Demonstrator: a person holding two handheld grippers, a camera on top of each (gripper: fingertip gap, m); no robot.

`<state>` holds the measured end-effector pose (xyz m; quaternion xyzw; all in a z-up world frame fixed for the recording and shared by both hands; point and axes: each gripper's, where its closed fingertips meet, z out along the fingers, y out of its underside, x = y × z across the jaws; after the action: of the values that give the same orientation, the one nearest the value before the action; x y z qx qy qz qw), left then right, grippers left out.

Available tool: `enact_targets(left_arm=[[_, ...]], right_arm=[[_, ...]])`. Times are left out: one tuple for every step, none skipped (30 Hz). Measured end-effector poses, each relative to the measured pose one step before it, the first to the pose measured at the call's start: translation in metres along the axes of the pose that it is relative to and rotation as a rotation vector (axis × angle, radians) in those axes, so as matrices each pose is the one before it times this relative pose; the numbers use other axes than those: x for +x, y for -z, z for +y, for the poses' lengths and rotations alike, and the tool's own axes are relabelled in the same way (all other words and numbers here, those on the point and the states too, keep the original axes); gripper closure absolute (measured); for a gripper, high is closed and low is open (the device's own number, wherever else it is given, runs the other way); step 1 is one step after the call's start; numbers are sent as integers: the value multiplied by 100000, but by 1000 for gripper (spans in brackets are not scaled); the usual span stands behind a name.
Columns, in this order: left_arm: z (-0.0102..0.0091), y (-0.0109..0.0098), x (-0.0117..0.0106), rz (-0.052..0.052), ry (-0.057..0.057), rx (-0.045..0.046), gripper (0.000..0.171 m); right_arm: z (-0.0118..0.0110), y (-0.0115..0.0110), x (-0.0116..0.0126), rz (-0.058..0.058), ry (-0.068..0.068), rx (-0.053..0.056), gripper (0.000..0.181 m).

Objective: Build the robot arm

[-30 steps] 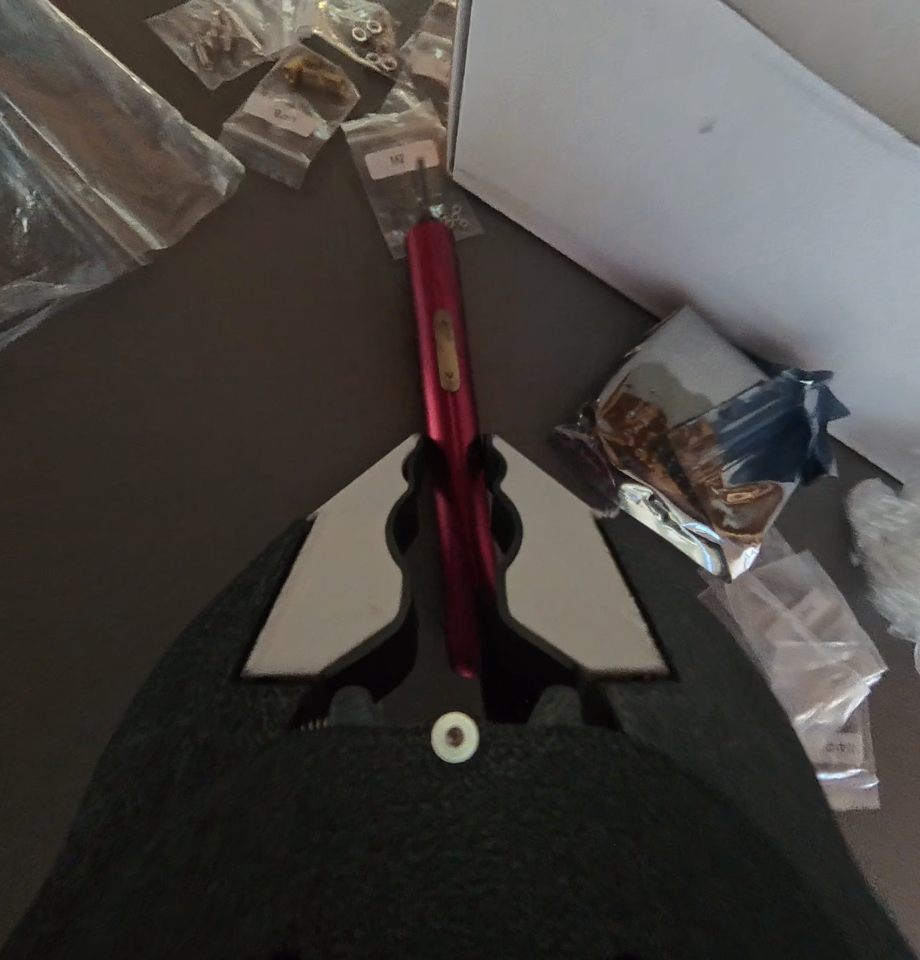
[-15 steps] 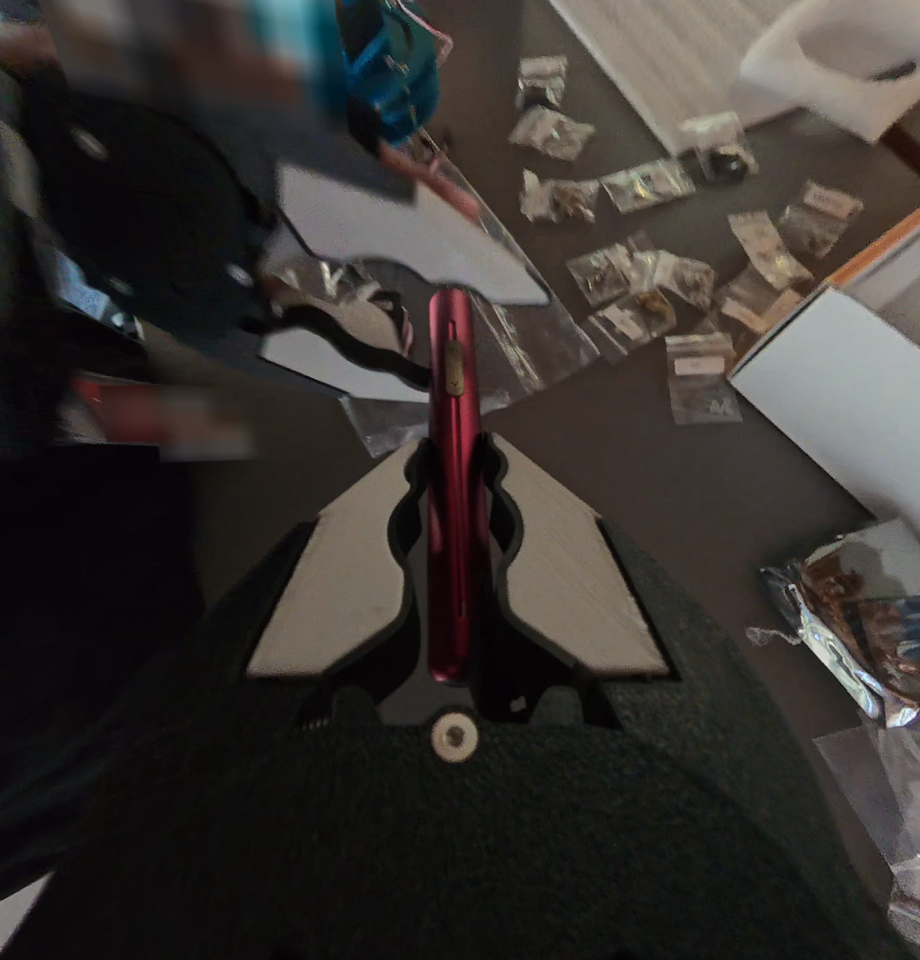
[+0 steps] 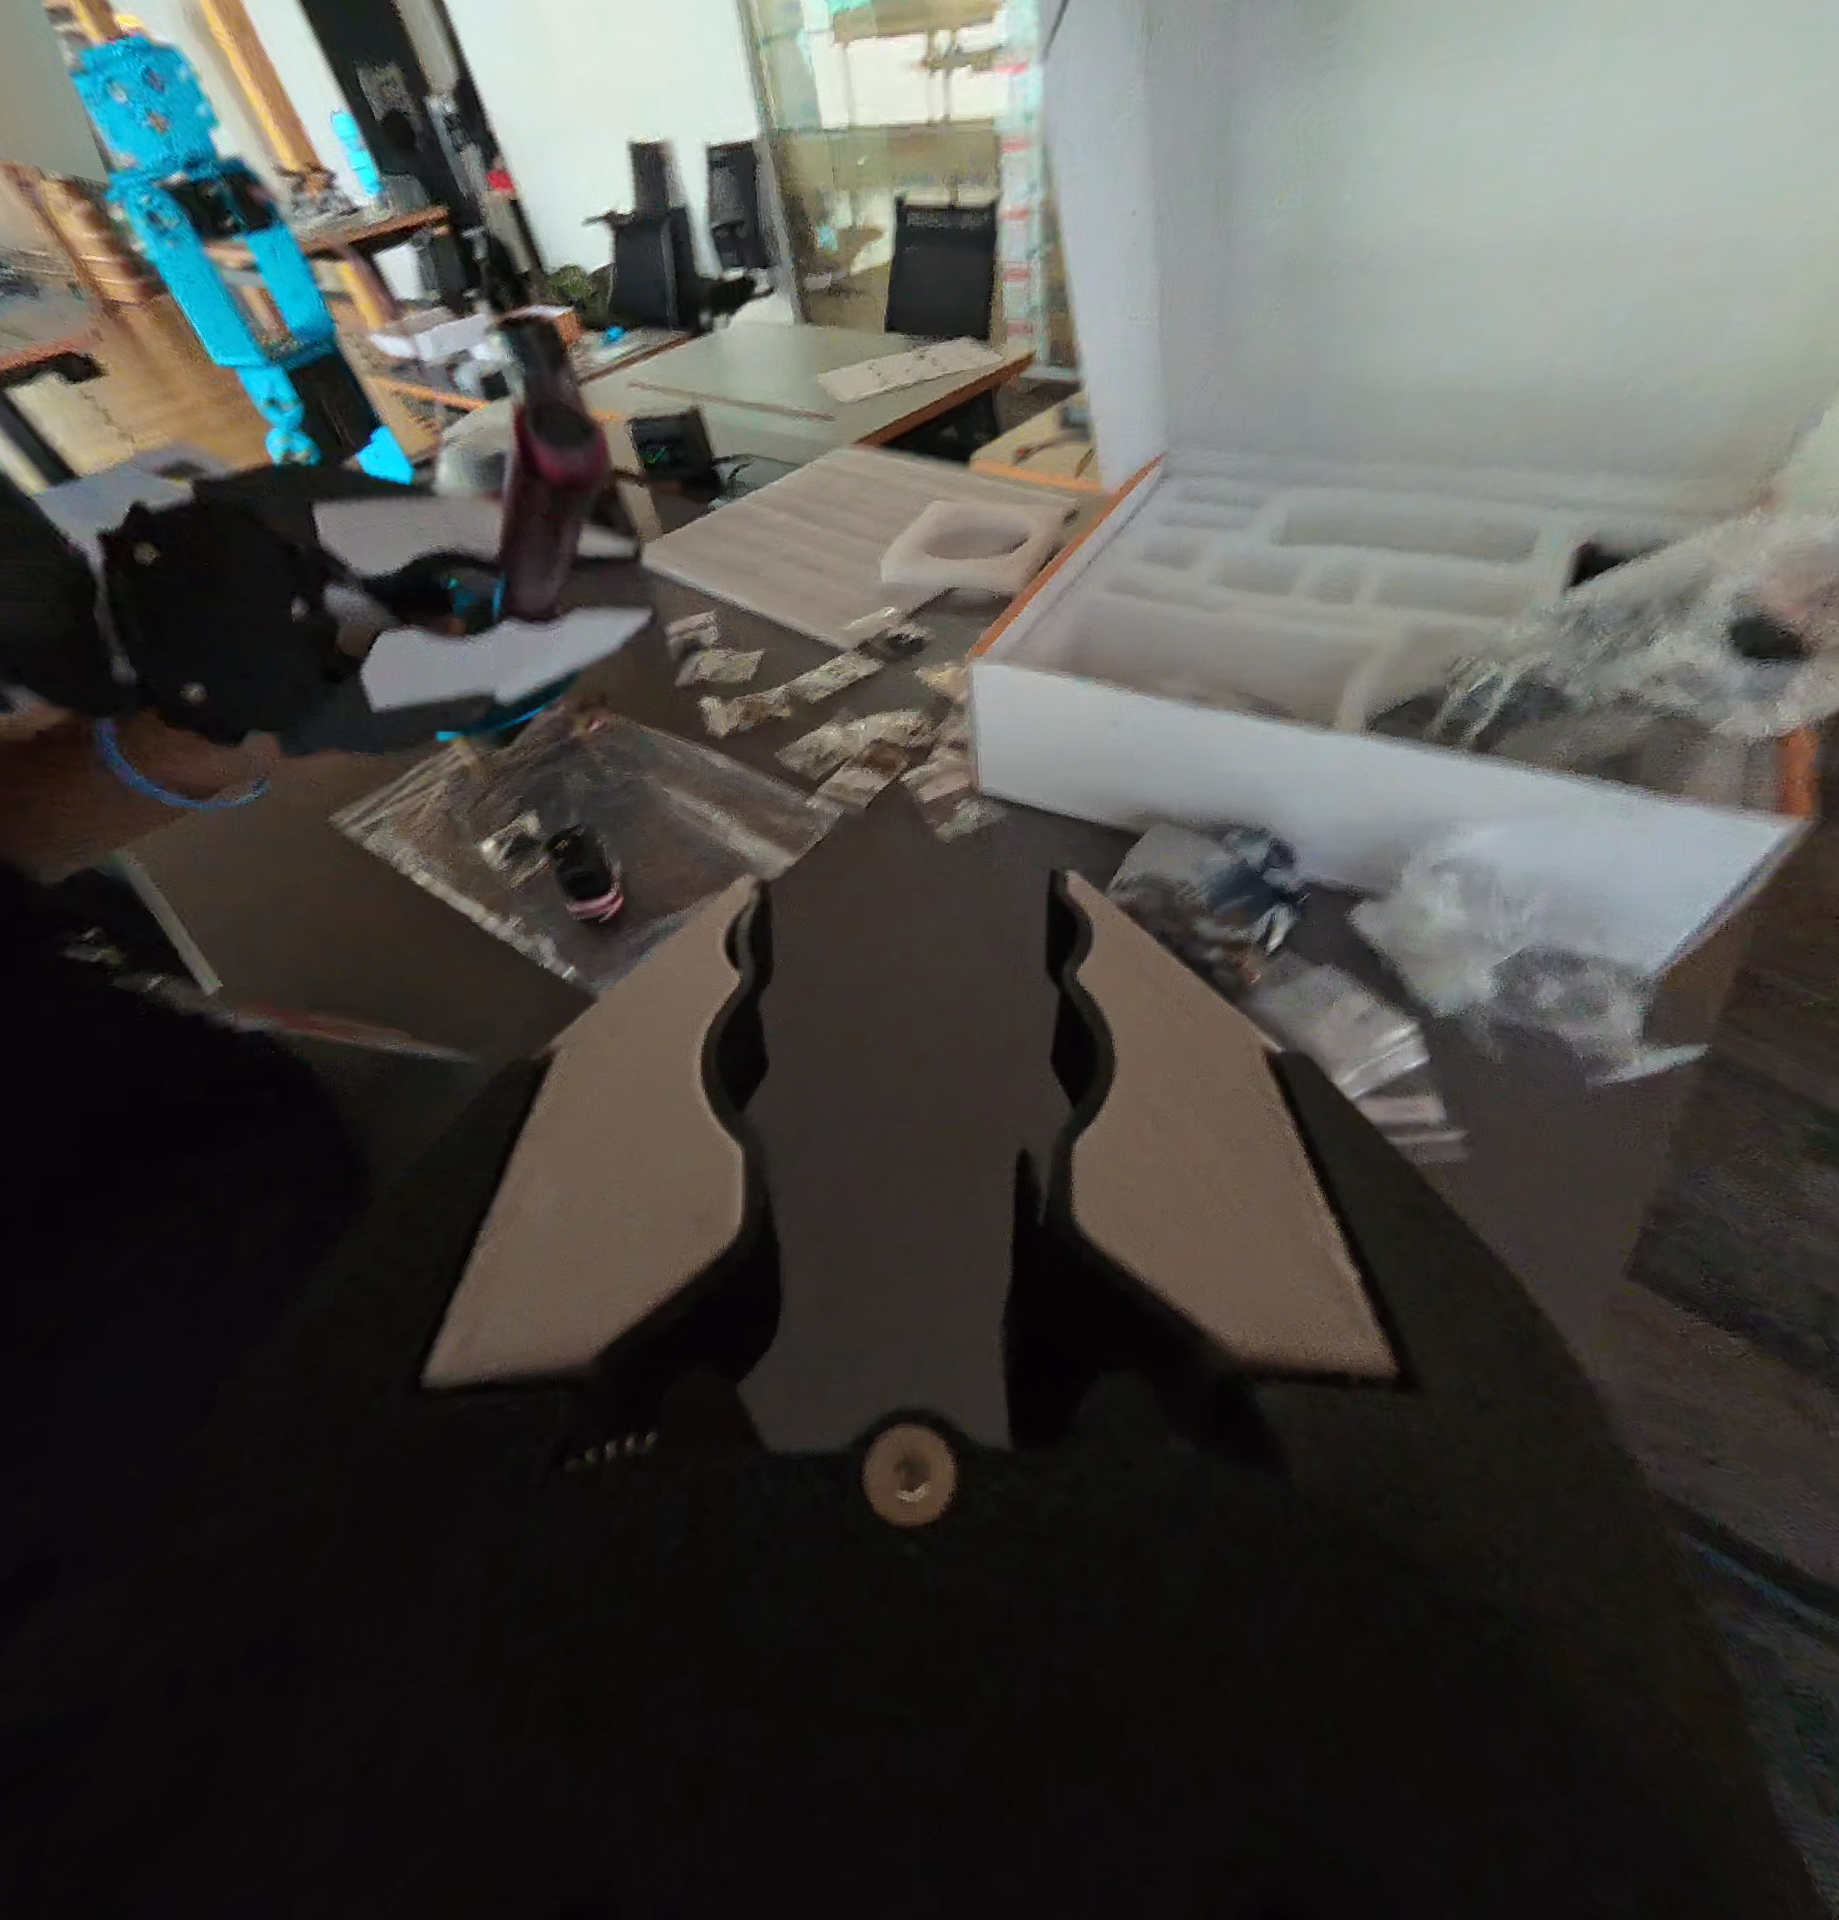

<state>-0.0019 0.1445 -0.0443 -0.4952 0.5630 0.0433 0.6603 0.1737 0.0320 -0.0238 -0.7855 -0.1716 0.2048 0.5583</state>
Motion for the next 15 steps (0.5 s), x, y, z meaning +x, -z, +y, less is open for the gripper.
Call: enact_targets(left_arm=[[-448,122,-323,-1116,1058,1888,156],[-508,93,-38,-65,727,1943,156],[-541,110,53,-292,61,2060,156],[-508,105,65,-1006,-962,1736,156],[-385,49,316,478,-911,922,156],[-264,17,400,860,-690,294,155],[-148,29,281,93,-735,-24,155],[-25,41,240,121,-781,-430,156],[27,84,157,172,-571,-501,156],[40,111,104,51,-535,-443,156],[80,86,150,297,-490,-602,156],[-13,108,93,-183,-791,59,155],[-38,96,78,-373,-1209,182,155],[55,71,171,502,-1554,-255,155],[222,54,32,465,-1463,-655,154]], right_arm=[[1242,-467,-801,-5134,-2776,-4727,123],[1039,-1381,-1340,-6139,-2298,-4765,119],[290,-2025,-1853,-7761,-718,-895,120],[-601,-2301,-2109,-8867,-372,4331,122],[-963,-2369,-1892,-8120,-547,6740,126],[-943,-2222,-1232,-5252,-43,6904,129],[-696,-1805,-586,-1998,1049,5225,130],[-590,-1292,-143,199,1273,4415,134],[-384,-1030,-24,464,630,3233,136],[-121,-849,-119,-473,530,1232,137],[-44,-653,-118,-482,1208,682,141],[72,-499,11,352,1242,-171,143],[218,-339,77,489,1080,-1583,152],[77,-67,125,503,1954,-994,154],[170,-69,37,-29,816,-1644,155]])
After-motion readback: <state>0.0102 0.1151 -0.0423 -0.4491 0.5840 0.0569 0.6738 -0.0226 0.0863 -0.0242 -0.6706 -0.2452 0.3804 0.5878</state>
